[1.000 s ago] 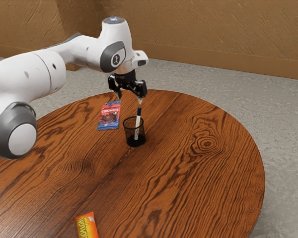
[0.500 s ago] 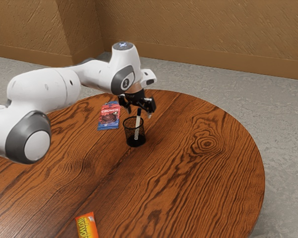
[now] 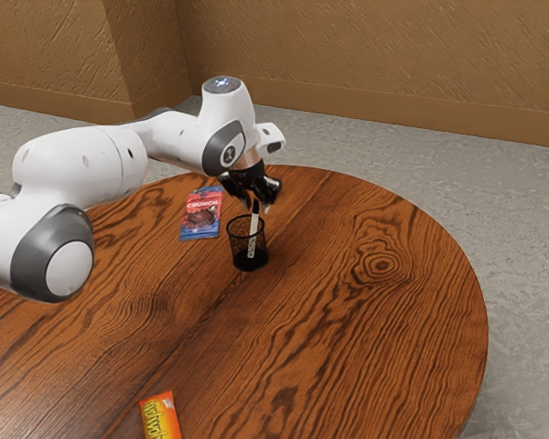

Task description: Take the marker out of the pen holder and place it to the left of the pen holder.

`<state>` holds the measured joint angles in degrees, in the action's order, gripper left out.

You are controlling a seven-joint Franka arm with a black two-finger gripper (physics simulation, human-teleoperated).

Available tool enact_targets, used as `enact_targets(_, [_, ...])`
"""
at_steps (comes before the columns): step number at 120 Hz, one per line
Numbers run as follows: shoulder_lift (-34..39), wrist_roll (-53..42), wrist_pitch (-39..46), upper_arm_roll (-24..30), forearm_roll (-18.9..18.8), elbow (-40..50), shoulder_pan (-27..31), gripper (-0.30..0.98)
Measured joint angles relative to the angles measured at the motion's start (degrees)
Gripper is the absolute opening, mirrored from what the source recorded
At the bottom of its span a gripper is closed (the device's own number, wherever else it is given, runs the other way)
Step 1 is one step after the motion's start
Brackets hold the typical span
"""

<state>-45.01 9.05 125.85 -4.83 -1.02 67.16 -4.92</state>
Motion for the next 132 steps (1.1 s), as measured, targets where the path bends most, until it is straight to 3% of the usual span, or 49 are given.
enact_targets(35, [-0.02, 0.32, 0.27, -0.05, -0.16, 0.1, 0.09, 0.0])
enact_targets(68, [1.86, 1.49, 0.23, -0.08, -3.06, 0.11, -0.24, -0.07])
enact_targets(84, [8.29, 2.21, -1.1, -0.14, -6.75, 0.9, -0.84, -0.08])
enact_targets(98, [20.74, 2.74, -5.29, -0.44, -8.81, 6.51, -0.98, -0.09])
enact_targets(111, [30.13, 3.02, -13.37, -2.89, -9.87, 13.29, -0.95, -0.09])
enact_targets(132, [35.98, 4.64, -29.72, -6.34, -13.45, 23.23, -0.08, -0.08])
